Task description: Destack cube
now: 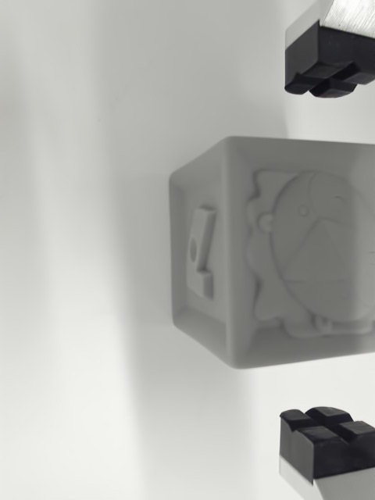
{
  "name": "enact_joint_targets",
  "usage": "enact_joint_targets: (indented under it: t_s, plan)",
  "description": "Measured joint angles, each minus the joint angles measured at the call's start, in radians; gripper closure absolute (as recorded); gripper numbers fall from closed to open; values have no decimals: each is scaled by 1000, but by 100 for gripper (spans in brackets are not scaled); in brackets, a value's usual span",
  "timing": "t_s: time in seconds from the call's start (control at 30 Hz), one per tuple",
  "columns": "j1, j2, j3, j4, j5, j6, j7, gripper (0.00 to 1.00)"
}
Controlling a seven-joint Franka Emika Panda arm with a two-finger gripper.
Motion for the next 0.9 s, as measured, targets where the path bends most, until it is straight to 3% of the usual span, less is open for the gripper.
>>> enact_joint_targets:
  t_s: [0.9]
  plan:
    - [-6,-214,10,-24,24,-187,-14,0]
